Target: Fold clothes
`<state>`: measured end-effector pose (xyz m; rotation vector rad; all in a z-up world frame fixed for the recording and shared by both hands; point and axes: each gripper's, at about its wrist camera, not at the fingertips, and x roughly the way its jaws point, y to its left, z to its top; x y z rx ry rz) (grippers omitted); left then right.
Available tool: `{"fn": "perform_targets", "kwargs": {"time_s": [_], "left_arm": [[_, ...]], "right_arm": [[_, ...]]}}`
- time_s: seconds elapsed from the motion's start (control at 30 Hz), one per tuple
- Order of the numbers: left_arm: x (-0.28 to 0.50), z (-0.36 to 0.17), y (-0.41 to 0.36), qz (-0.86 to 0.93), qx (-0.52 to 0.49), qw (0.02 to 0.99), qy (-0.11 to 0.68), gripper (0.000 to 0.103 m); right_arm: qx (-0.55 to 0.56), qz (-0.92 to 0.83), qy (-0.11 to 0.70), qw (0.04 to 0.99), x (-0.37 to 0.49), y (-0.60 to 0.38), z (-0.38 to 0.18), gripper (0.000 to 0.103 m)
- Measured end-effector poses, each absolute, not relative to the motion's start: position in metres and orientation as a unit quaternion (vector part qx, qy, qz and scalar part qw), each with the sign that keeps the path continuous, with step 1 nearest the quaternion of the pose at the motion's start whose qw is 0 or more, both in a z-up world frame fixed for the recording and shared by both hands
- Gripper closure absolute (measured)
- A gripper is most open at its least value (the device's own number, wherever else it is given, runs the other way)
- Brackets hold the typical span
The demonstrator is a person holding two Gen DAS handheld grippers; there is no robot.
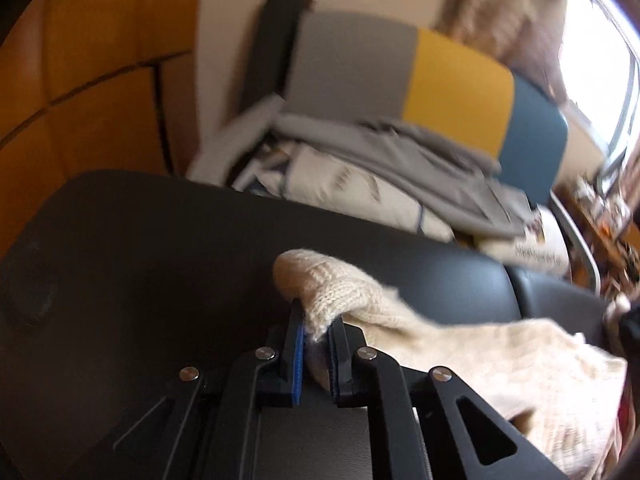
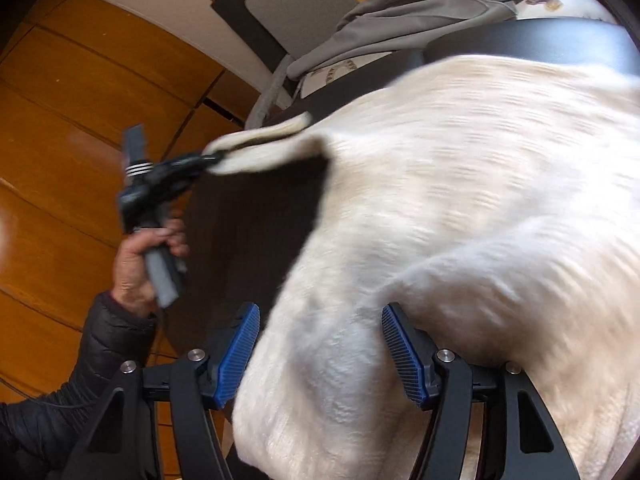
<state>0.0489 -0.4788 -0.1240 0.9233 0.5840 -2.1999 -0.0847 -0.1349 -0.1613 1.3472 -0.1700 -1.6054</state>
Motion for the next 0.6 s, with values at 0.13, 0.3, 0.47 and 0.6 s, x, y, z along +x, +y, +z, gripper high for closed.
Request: {"fn": "perform_targets", "kwargs": {"time_s": [0.13, 0.3, 0.47, 0.6], "left_arm": [[0.084, -0.128, -0.51, -0.83, 0.351, 0.358, 0.244, 0.095], [0.119, -0.164, -0.53, -0.806, 0.363, 0.365, 0.292, 0.093], [0.154, -0.185, -0.546, -0.784, 0.327, 0.337, 0.406, 0.08], [0.171, -0.181, -0.549, -0.765, 0.36, 0.383, 0.372, 0.077]], "right_arm": [[0.559, -0.669, -0.082, 0.483, -0.086, -0.129, -0.162, 0.038], [0.569, -0.673, -0.091, 0.464, -0.091, -0.121, -0.165, 0.037], [0.574, -0.681, -0.095, 0.445, -0.095, -0.104, -0.166, 0.037], [0.574, -0.685, -0.098, 0.438, -0.093, -0.096, -0.164, 0.035]]}}
